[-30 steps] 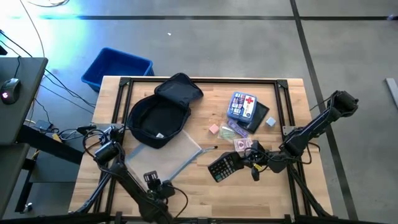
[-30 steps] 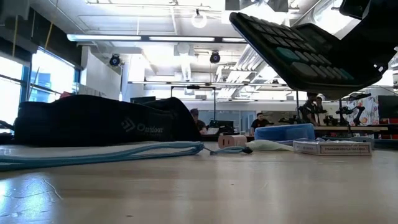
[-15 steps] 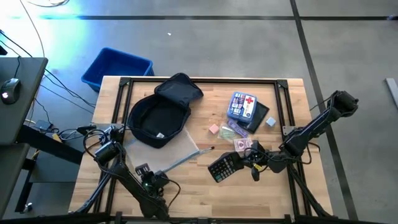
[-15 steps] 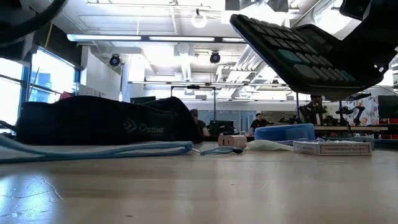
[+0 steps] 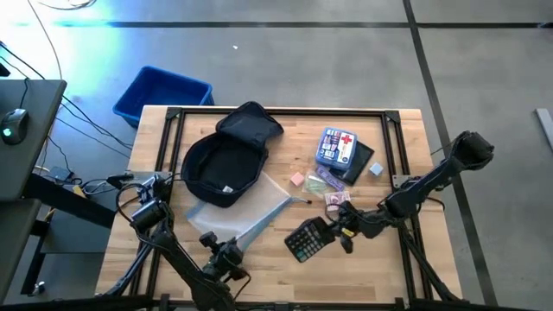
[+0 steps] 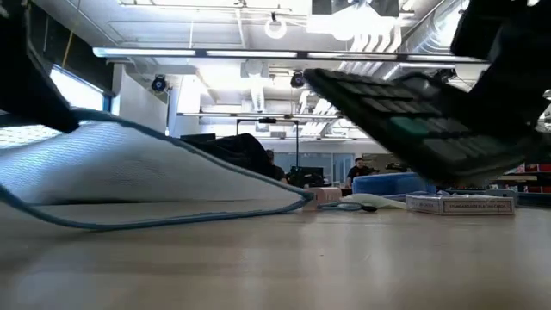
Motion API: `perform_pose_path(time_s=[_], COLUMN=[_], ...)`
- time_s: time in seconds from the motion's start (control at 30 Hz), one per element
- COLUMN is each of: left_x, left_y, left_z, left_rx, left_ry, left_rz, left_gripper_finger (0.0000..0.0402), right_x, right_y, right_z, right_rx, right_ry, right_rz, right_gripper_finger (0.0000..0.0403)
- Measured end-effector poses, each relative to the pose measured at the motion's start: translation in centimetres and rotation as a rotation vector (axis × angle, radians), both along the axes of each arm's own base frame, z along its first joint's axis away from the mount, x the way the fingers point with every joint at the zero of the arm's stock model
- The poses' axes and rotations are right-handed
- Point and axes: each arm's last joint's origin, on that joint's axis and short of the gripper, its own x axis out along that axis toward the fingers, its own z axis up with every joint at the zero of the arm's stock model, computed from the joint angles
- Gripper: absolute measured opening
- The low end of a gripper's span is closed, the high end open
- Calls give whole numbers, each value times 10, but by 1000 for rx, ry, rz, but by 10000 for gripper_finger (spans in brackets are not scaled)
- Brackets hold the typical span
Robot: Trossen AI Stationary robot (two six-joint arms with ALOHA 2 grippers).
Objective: Unpack backpack
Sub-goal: Put the calculator into the transparent zip bag
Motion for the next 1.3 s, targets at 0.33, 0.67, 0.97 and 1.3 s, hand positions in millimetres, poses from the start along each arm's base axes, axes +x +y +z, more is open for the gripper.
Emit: perform_pose_path(time_s=[0.33,0.67,0.97,1.3], left_x=[29,50,55,53], left_y=[-10,-25,-35,-37], left_z=[11,12,12,12], left_rx=[109,144,182,171], left_ry=[-106,-66,-56,-47], left_rz=[-183,-368,-461,-468], left_gripper_finger=[0,0,0,0], right_x=[55,104,100,81], right_y=[-11,-7,-12,0], right_z=[-38,-33,-38,-5], right_rx=[174,147,91,-105], right_ry=[32,158,207,132], right_rz=[77,99,31,139], right_gripper_finger=[12,12,51,185])
